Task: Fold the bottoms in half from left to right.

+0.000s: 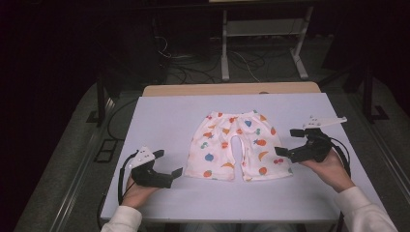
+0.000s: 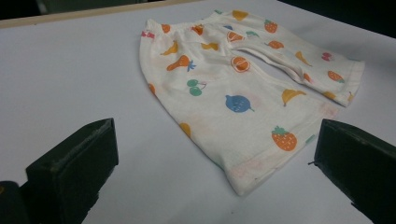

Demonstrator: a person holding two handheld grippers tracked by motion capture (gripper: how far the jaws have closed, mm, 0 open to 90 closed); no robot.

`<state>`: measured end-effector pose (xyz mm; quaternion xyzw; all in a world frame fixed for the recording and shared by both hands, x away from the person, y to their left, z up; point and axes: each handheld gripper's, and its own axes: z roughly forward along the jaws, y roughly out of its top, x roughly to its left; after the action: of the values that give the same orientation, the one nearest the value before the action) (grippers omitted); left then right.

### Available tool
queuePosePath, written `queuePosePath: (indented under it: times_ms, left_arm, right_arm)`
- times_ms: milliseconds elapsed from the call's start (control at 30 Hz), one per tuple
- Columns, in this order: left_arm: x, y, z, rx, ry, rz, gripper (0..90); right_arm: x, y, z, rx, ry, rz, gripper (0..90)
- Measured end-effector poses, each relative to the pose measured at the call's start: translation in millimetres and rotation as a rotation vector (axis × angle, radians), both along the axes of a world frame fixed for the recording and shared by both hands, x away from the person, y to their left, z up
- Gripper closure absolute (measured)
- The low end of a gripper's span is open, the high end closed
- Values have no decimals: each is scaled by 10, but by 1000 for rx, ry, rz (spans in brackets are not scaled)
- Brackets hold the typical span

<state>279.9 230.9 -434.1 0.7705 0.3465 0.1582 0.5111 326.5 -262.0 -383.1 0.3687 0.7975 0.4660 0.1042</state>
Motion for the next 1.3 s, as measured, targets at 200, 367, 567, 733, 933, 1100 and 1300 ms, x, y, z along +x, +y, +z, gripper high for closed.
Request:
queuePosePath:
  times_ms: [200,367,567,733,933,1100,1300]
  left_arm:
    - [4,1,-2,0,-1,1,0]
    - [6,-1,-5,-1,1,-1,0]
    - [5,4,-3,-4,2,1,0]
    - [5,-1,-5,-4,2,-4,0]
    - [8,-1,-7,-4,4,-4,0]
    - [9,0,-6,-5,4,-4,0]
    - [15,13,-10,-3,4,0,0]
  right_arm:
    - [64,97,41,-7,-5,17,0]
    - [126,175,62,-11,-5,30,0]
    - [195,261,66,-13,-6,45,0]
    - [259,324,55,-9,-7,52,0]
    - [332,396,67,-9,-9,57,0]
    - [371,434,52,-14,-6,64,0]
    - [447,500,9,-17,4,65,0]
